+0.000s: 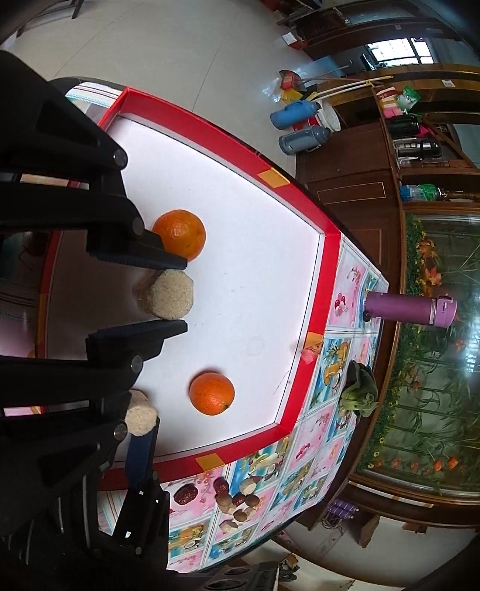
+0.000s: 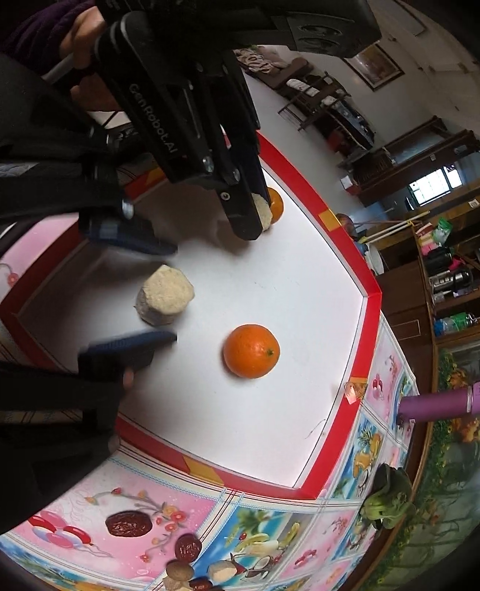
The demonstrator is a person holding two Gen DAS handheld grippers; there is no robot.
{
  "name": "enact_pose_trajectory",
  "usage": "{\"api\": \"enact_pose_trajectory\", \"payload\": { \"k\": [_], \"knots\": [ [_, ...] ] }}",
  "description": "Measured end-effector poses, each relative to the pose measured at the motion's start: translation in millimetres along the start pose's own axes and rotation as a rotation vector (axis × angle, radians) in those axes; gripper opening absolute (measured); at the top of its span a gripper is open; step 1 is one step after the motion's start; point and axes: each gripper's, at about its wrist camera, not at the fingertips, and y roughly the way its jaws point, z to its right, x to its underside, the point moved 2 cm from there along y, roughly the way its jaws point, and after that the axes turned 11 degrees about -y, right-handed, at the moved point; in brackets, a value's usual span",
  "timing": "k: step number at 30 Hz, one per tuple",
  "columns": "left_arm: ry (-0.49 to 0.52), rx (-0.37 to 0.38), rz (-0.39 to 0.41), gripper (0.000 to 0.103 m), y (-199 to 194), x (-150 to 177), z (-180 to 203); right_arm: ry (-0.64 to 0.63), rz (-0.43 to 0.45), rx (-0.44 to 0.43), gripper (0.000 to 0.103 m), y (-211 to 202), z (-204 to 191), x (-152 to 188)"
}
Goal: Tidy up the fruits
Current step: 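Lower both held pieces into the white tray and open both tools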
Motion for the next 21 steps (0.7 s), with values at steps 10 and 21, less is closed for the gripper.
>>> {"api": "enact_pose_trajectory", "payload": {
  "k": [10,21],
  "knots": [
    [0.004,0.001,0.053,0.051,-27,-2,9,0.044,0.124,0.015,0.052,-50,33,22],
    [0.189,0.141,0.061,0.066,-45,15,107,0.246,0.172,0.206,0.052,-115,132,88]
  ]
}}
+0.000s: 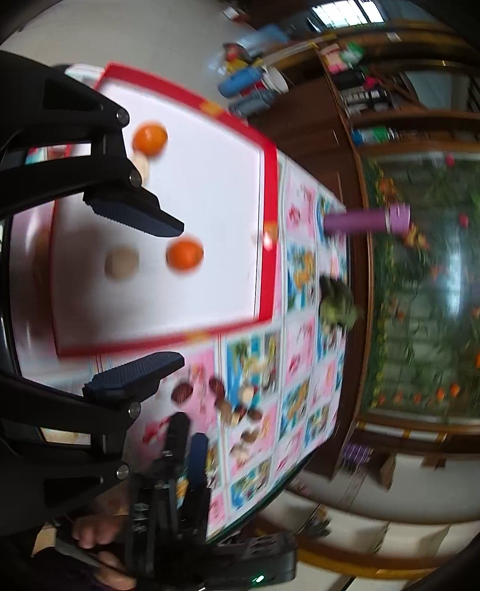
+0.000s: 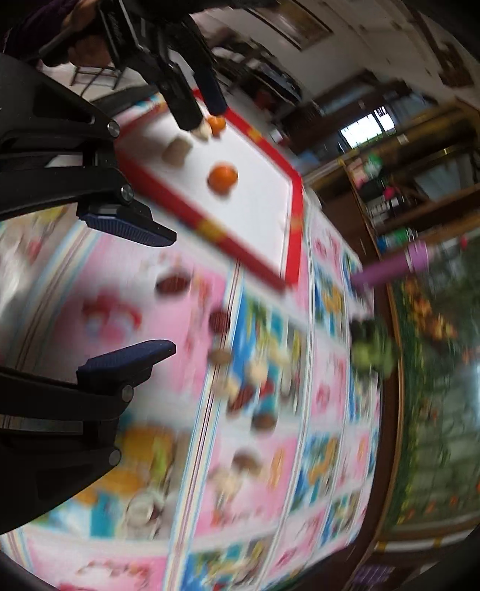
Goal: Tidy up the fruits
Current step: 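Lower both held pieces into the white tray and open both tools, then grasp a red date with the left tool while the right grasps a beige cube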
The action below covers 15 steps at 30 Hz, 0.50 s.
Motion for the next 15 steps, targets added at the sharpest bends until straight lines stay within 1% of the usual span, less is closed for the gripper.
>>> {"api": "enact_pose_trajectory", "payload": {
  "k": [3,8,13,15],
  "knots": [
    [0.03,0.038,-0.037,0.066,9,7,23,0.038,0.005,0.03,0.052,-11,23,9],
    [0.072,0.068,-0.094,0.066,27,14,56,0.071,0.012,0.08,0.052,-18,52,17],
    [0.087,0.081,-0.143,0.066,43,18,77,0.086,-0.005,0.124,0.052,-12,74,20],
    [0.092,0.085,-0.165,0.066,52,18,85,0.083,-0.025,0.157,0.052,-5,81,17]
  ]
}}
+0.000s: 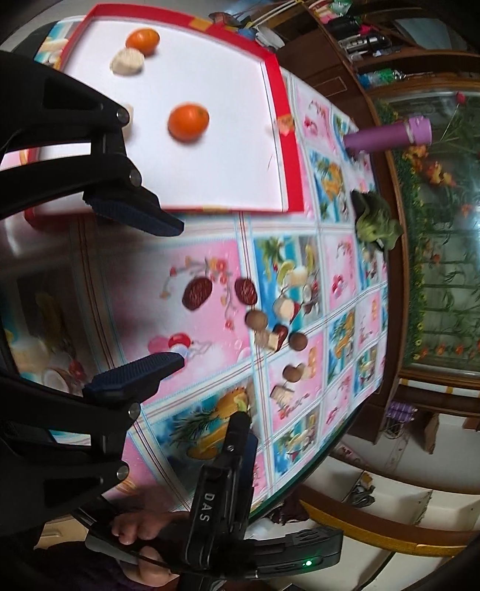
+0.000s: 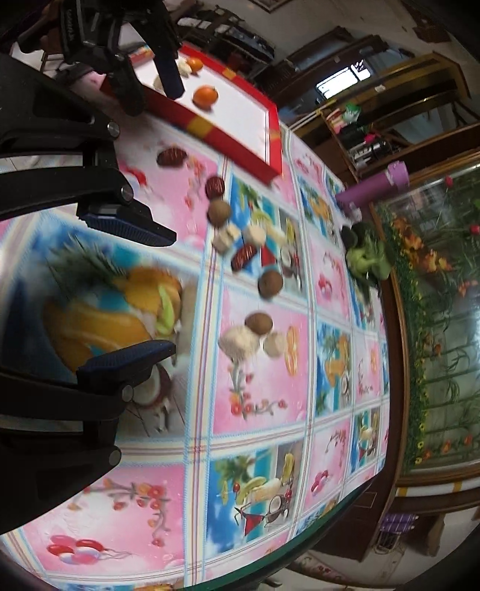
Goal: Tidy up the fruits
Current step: 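Grasp a red date with the left tool while the right grasps a beige cube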
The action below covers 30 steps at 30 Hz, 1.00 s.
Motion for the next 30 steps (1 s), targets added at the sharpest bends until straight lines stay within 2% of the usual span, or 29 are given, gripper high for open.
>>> {"api": "enact_pose_trajectory", "payload": {
  "k": [6,10,17,20,22,24,27,30],
  "knots": [
    [-0.031,-0.015,-0.068,0.066,28,-5,9,-0.089,-0.018,0.084,0.052,24,-5,-20],
    [-0.07,-0.03,-0.095,0.066,42,-8,8,-0.091,-0.036,0.133,0.052,36,-4,-28],
    [-0.099,-0.078,-0.156,0.066,62,-15,1,0.008,-0.026,0.082,0.052,33,18,-27],
    [-0.091,-0.08,-0.163,0.058,67,-19,2,0.065,-0.031,0.055,0.052,38,31,-31],
    [-0.093,-0.092,-0.157,0.057,68,-20,2,0.074,-0.031,0.048,0.051,40,36,-34],
    [-0.098,-0.101,-0.154,0.056,69,-20,3,0.084,-0.03,0.047,0.043,43,40,-37],
    [-0.103,-0.117,-0.147,0.048,68,-19,3,0.066,-0.036,0.047,0.034,45,37,-37],
    [-0.102,-0.122,-0.149,0.044,67,-18,5,0.034,-0.04,0.064,0.031,46,33,-38]
  ]
}}
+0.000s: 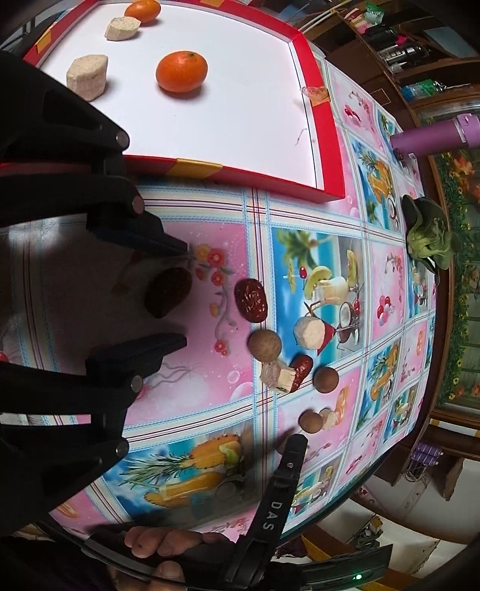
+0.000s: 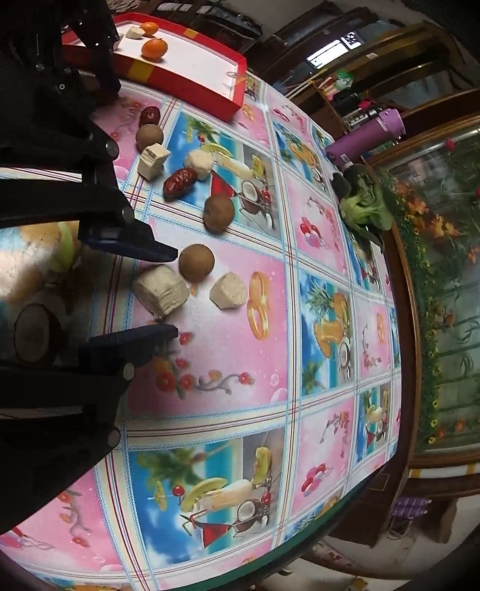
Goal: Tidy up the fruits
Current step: 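Grasp a red date with the left tool while the right grasps a beige cube, then carry the date and cube over the white tray and release both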
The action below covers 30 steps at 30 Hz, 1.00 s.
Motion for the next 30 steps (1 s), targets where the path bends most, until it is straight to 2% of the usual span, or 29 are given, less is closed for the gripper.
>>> {"api": "enact_pose_trajectory", "payload": {
  "k": [4,7,14,18,21,24,26,30],
  "knots": [
    [0.0,-0.02,0.008,0.038,-1,2,2,-0.013,0.009,0.008,0.028,0,0,1],
    [-0.014,-0.02,0.017,0.029,-1,2,0,0.001,0.013,-0.003,0.028,-1,3,1],
    [-0.029,0.017,0.019,0.028,-3,1,-1,0.053,0.099,-0.083,0.028,-33,3,1],
    [0.007,0.031,0.07,0.028,-25,-4,3,0.023,0.16,-0.114,0.028,-66,-16,-15],
    [0.032,0.048,0.134,0.028,-52,-12,-2,-0.025,0.222,-0.148,0.028,-95,-44,-41],
    [0.053,0.032,0.186,0.028,-80,-23,-20,-0.065,0.272,-0.199,0.028,-119,-76,-78],
    [0.063,-0.001,0.23,0.028,-102,-37,-42,-0.087,0.305,-0.239,0.028,-135,-102,-107],
    [0.041,-0.13,0.325,0.028,-158,-74,-102,-0.115,0.393,-0.288,0.028,-167,-148,-163]
  ]
}}
